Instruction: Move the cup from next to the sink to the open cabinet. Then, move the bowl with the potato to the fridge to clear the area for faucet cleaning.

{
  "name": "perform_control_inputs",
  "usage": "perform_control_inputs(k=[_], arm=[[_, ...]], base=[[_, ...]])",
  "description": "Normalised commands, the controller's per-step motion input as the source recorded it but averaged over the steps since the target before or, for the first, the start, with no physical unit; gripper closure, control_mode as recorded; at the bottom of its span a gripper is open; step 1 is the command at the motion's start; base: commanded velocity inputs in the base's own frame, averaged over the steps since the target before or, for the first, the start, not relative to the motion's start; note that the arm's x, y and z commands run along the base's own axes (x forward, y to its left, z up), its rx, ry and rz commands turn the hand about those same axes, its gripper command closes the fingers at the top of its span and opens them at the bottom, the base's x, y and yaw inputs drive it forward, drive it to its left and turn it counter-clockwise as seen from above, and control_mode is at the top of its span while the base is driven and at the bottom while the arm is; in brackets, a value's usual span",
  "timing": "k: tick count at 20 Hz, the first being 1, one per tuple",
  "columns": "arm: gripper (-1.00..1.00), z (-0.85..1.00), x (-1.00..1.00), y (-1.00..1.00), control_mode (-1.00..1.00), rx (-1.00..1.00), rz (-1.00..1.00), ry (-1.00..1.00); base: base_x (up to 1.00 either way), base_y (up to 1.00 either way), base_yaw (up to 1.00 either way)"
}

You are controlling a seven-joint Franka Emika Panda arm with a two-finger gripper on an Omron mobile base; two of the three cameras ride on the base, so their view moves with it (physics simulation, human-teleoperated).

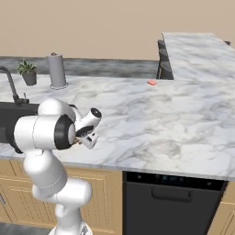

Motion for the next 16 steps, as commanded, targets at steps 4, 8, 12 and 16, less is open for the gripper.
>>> perform_control_inputs(k=[4, 8, 12, 16], arm=[[1.0, 0.94, -0.27, 0.0, -1.0, 0.03, -0.06, -0.15], [1.0, 1.0, -0.46, 0.0, -1.0, 0.06, -0.16, -0.24], [1.0, 1.0, -0.74, -0.05, -1.0, 0.12, -0.23, -0.32], [1.0, 0.99, -1.0, -0.15, -1.0, 0.28, -0.34, -0.24]], base=[[0.0, 0.0, 0.0], [0.0, 0.0, 0.0], [0.0, 0.0, 0.0], [0.0, 0.0, 0.0]])
